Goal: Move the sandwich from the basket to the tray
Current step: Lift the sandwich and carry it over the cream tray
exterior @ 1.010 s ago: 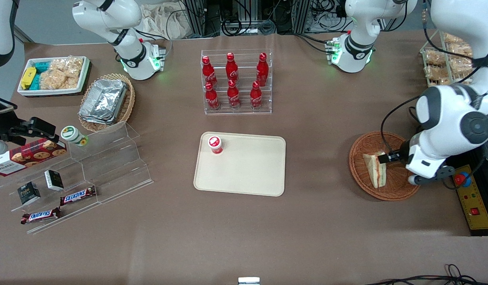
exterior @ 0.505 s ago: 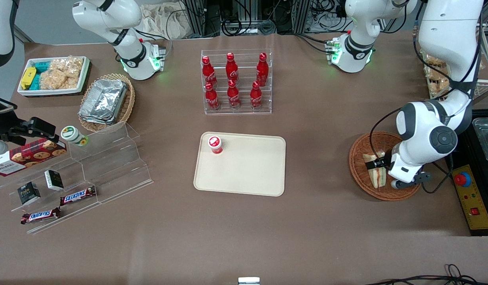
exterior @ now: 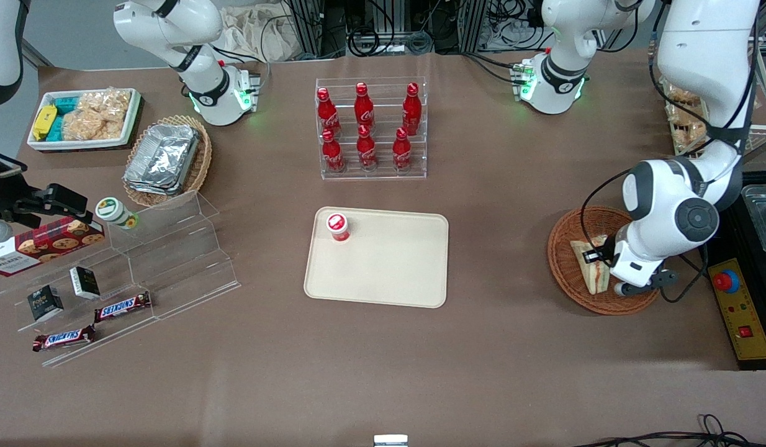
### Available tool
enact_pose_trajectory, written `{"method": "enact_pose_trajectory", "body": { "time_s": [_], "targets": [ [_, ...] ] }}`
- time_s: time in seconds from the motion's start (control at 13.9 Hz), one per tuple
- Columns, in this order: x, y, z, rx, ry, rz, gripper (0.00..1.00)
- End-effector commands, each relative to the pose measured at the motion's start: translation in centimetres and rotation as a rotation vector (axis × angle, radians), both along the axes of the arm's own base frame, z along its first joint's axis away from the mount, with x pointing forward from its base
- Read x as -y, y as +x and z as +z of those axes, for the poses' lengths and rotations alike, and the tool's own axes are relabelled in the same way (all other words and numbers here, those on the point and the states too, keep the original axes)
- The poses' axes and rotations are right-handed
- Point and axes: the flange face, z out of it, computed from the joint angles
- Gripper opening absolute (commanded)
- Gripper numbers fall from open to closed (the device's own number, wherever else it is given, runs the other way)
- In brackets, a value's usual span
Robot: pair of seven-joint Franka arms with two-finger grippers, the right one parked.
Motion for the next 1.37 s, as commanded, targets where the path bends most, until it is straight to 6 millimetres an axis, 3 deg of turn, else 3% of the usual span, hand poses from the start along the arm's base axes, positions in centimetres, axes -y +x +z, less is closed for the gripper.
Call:
{"method": "enact_pose_trajectory", "body": {
  "time_s": [0.0, 0.22, 0.43, 0.51, 0.65, 0.79, 0.94, 1.08, 1.3],
  "targets": [
    [0.3, 1.1, 10.2, -0.004, 0.032, -0.036, 0.00],
    [2.6, 1.5, 19.3, -0.010, 0.029, -0.069, 0.00],
    [5.5, 0.2, 27.8, -0.035, 0.050, -0.100, 0.00],
    [7.6, -0.7, 30.2, -0.048, 0.081, -0.120, 0.00],
    [11.9, -2.2, 33.0, -0.032, 0.094, -0.081, 0.00],
    [18.0, -4.0, 33.4, -0.015, 0.100, 0.012, 0.00],
    [24.2, -5.8, 32.3, -0.003, 0.115, 0.089, 0.00],
    [30.2, -6.0, 28.6, 0.016, 0.130, 0.115, 0.00],
    [35.5, -4.4, 21.9, 0.035, 0.091, 0.196, 0.00]
  ]
}}
